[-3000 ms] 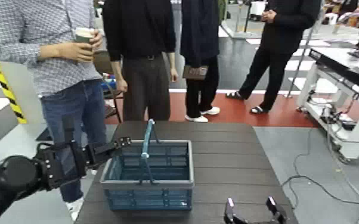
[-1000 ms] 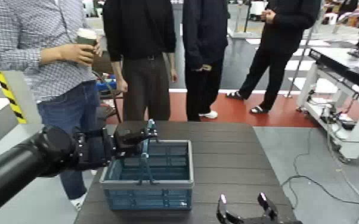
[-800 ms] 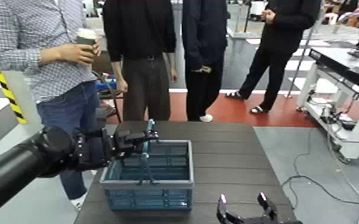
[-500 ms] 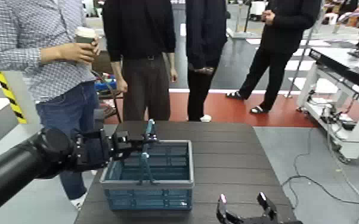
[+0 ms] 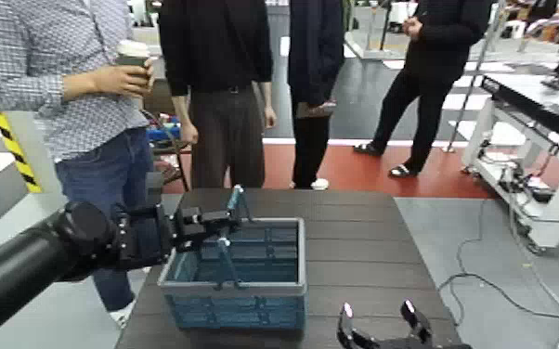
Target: Grasp the handle of the crate.
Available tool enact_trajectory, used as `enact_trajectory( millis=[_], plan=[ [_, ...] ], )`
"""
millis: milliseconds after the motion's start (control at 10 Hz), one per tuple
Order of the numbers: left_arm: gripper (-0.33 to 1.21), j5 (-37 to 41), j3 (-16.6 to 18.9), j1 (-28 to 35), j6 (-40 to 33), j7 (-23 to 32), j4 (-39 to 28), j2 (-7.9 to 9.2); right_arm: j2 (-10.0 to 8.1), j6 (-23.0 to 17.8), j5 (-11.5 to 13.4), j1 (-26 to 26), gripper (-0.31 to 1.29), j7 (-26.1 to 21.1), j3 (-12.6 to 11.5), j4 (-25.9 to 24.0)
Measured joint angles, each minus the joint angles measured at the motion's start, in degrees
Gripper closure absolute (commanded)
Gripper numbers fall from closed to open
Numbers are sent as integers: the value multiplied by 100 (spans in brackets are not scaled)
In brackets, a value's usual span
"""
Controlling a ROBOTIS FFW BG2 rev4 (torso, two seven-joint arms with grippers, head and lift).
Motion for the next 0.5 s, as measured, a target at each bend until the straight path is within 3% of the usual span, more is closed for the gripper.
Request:
enact_trajectory(
  millis=[500],
  plan=[
    [119, -1, 393, 405, -82, -14, -788, 59, 27, 11, -6, 91, 15, -9, -82, -53]
  ],
)
